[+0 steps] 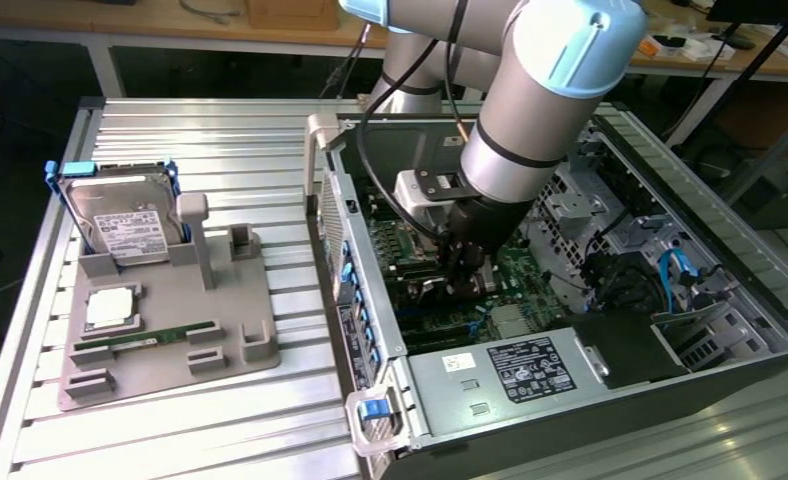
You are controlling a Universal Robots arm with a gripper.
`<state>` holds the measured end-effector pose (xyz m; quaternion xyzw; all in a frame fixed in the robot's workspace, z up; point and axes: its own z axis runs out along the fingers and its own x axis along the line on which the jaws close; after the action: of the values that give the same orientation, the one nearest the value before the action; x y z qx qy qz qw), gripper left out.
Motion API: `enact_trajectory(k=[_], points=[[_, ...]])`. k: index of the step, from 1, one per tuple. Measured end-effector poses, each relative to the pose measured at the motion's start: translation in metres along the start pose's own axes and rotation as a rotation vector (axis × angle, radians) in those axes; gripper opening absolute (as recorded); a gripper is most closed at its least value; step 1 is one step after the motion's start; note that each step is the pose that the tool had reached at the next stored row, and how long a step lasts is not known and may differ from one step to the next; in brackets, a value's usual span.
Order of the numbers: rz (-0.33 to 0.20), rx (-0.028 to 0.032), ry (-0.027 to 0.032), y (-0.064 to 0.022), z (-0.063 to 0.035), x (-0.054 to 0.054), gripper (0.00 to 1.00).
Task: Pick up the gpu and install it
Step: 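Insert the gpu into the slot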
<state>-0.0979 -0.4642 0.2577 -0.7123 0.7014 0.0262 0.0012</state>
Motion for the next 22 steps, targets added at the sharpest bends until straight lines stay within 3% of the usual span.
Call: enact_trajectory(k=[8, 10, 16, 22], points=[[0.000, 0.0014, 0.0001, 0.0004, 0.0001, 0.0000, 0.27], [0.000, 0.0047, 0.0004, 0.0007, 0.0008, 0.0001, 0.27], [-0.001, 0.0224, 0.0007, 0.0010, 0.0048, 0.0002, 0.27], [-0.001, 0.0230, 0.0004, 0.0010, 0.0049, 0.0002, 0.27]])
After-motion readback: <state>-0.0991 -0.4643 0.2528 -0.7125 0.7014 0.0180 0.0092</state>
